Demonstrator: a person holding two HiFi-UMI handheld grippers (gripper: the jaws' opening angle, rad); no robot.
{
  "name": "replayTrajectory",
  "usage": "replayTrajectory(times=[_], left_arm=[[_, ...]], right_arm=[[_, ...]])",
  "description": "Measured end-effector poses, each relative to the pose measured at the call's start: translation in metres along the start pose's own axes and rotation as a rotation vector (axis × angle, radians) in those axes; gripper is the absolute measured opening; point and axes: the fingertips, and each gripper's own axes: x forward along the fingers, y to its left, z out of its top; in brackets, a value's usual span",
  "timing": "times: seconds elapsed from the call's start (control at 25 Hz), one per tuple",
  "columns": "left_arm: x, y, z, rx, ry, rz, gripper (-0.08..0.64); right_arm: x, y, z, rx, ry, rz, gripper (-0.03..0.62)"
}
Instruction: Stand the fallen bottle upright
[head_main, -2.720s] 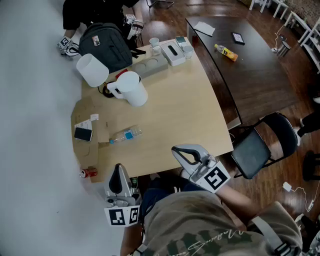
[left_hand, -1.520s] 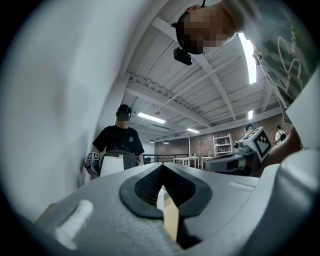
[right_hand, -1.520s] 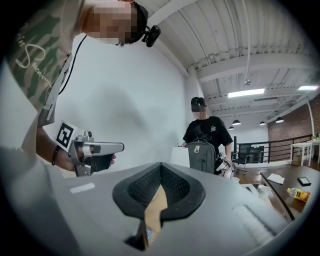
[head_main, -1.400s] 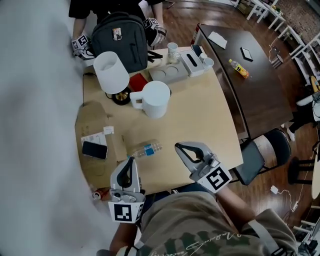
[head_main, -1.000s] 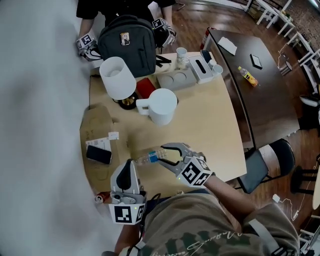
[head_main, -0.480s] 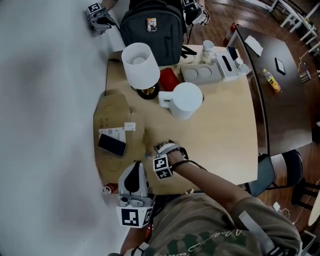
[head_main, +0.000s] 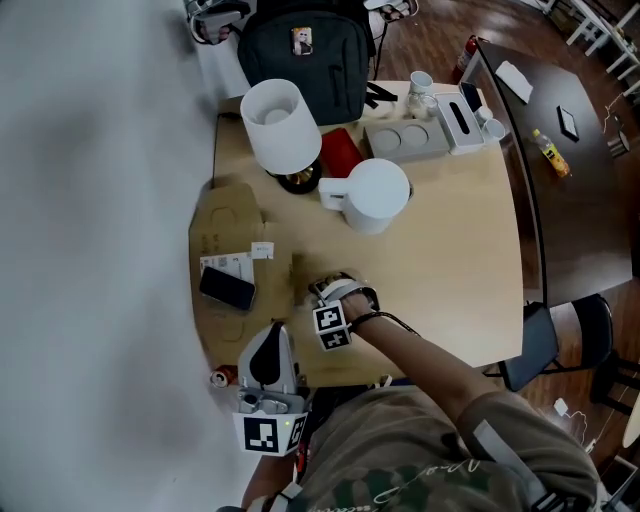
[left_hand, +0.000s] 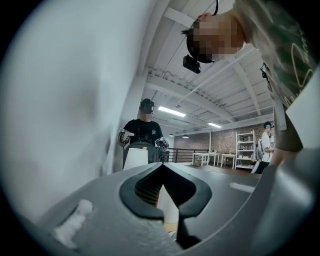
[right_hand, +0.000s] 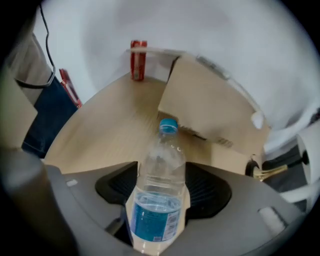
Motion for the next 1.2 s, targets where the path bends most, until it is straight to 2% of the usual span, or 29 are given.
replayTrajectory(times=[0.12,0.2,0.36,0.56,0.68,0.88,1.12,1.2], left_arm=[[0.004,-0.010,0.008,0.013,-0.004,-0.024,0.003],[0.010,-0.016,0.008,0.018,0.004,-0.041,0.003],[0.027,-0.042,0.005,0.007,0.022,-0.087,0.003],[0.047,-0.083,0.007,0.051,0.035,-0.176,0.003],[0.054,-0.099,0.008,0.048,0.052,-0.190,0.003],[0.060,-0.117,0.017,0.064,0.053,-0.202,0.003],[0.064,-0.131,0.014,0.081,0.067,-0.211,0.004],[0.065,-0.134,0.013,0.079,0.072,-0.218,0.004]], right_arm=[[-0.064,-0.016,0.002,0.111,-0.289,-0.178,0.302],[-0.104,-0.021,-0.014,0.218,-0.442,-0.272,0.301],[-0.150,-0.017,-0.064,0.431,-0.596,-0.358,0.301],[-0.202,-0.015,-0.114,0.639,-0.807,-0.552,0.301],[-0.209,-0.010,-0.131,0.728,-0.864,-0.618,0.301],[-0.205,0.006,-0.139,0.795,-0.915,-0.655,0.301],[-0.215,0.018,-0.151,0.772,-0.937,-0.673,0.310],[-0.213,0.022,-0.157,0.797,-0.930,-0.655,0.313]])
